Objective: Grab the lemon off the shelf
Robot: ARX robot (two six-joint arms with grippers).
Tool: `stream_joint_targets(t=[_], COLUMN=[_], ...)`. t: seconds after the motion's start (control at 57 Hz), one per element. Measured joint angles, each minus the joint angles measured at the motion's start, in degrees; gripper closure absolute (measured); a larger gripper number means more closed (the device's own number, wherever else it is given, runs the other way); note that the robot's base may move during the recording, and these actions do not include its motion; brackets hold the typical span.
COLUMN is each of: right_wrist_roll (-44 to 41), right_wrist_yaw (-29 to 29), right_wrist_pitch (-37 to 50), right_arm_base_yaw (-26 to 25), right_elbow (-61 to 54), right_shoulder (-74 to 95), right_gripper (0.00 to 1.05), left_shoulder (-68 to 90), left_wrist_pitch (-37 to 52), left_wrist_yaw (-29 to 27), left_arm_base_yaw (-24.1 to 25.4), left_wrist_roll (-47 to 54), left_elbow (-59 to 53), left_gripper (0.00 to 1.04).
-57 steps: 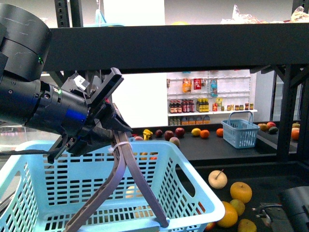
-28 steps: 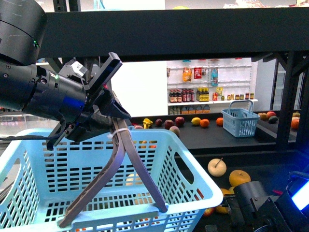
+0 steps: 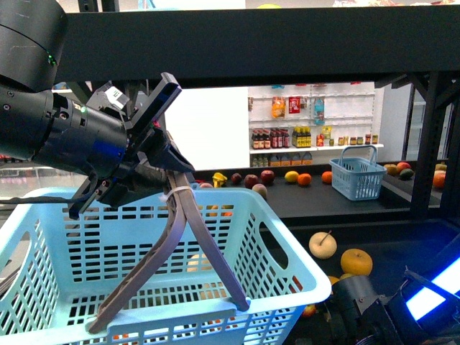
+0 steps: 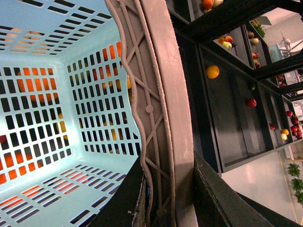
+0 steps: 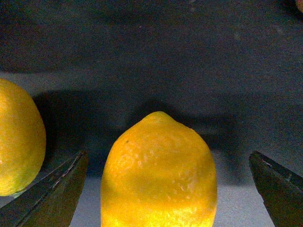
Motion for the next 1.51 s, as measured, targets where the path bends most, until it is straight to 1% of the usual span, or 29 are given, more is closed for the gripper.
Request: stream_joint_targets(t=[0.035, 0.053, 0.07, 0.123, 0.158, 0.193, 0.263, 0.421, 0.632, 0.825, 0.93, 1.035, 1.175, 1.421, 1.509], right_wrist_roll=[0.00, 0.00, 0.00, 0.00, 0.02, 0.04, 0.15, 0.15, 0.17, 1.88, 3.83, 5.81, 8.98, 11.32, 11.32], right_wrist_yaw=[0.02, 0.02, 0.02, 0.24, 0.31, 0.44, 0.50, 0.72, 0.24, -4.20, -7.08, -10.43, -13.73, -13.42, -12.87], right_wrist_pitch=[-0.17, -0.24, -0.26, -0.55, -0.92, -1.14, -1.29, 0.76, 7.28, 10.93, 11.63, 11.96, 11.80, 11.67, 11.63], right_arm_base_yaw=[0.09, 0.11, 0.13, 0.22, 0.24, 0.24, 0.20, -0.55, -4.09, -8.76, -9.49, -8.09, -3.87, 3.91, 5.51], right_elbow=[0.28, 0.46, 0.48, 0.72, 0.72, 0.72, 0.61, -2.97, -14.38, -22.71, -25.64, -28.17, -29.81, -32.70, -33.29], right_shoulder=[0.26, 0.46, 0.50, 0.79, 0.90, 0.90, 0.83, -1.31, -11.74, -26.25, -33.48, -40.72, -48.04, -51.43, -51.43], right_gripper=[0.09, 0.13, 0.14, 0.22, 0.30, 0.35, 0.38, 0.40, 0.40, 0.40, 0.40, 0.40, 0.40, 0.40, 0.40], left_shoulder=[0.00, 0.00, 0.00, 0.00, 0.00, 0.00, 0.00, 0.00, 0.00, 0.00, 0.00, 0.00, 0.00, 0.00, 0.00], left_wrist_pitch=[0.00, 0.00, 0.00, 0.00, 0.00, 0.00, 0.00, 0.00, 0.00, 0.00, 0.00, 0.00, 0.00, 0.00, 0.00], left_wrist_yaw=[0.00, 0.00, 0.00, 0.00, 0.00, 0.02, 0.02, -0.02, -0.02, 0.02, 0.00, 0.02, 0.02, -0.02, 0.02], left_arm_base_yaw=[0.00, 0.00, 0.00, 0.00, 0.00, 0.00, -0.02, 0.00, 0.00, 0.00, 0.00, -0.02, 0.00, 0.00, 0.00], left_wrist_roll=[0.00, 0.00, 0.00, 0.00, 0.00, 0.00, 0.00, 0.02, 0.00, 0.00, 0.00, 0.00, 0.00, 0.02, 0.02], left_elbow=[0.00, 0.00, 0.00, 0.00, 0.00, 0.00, 0.00, 0.00, 0.00, 0.00, 0.00, 0.00, 0.00, 0.00, 0.00], left_gripper=[0.84, 0.84, 0.84, 0.84, 0.84, 0.84, 0.84, 0.84, 0.84, 0.84, 0.84, 0.84, 0.84, 0.84, 0.84])
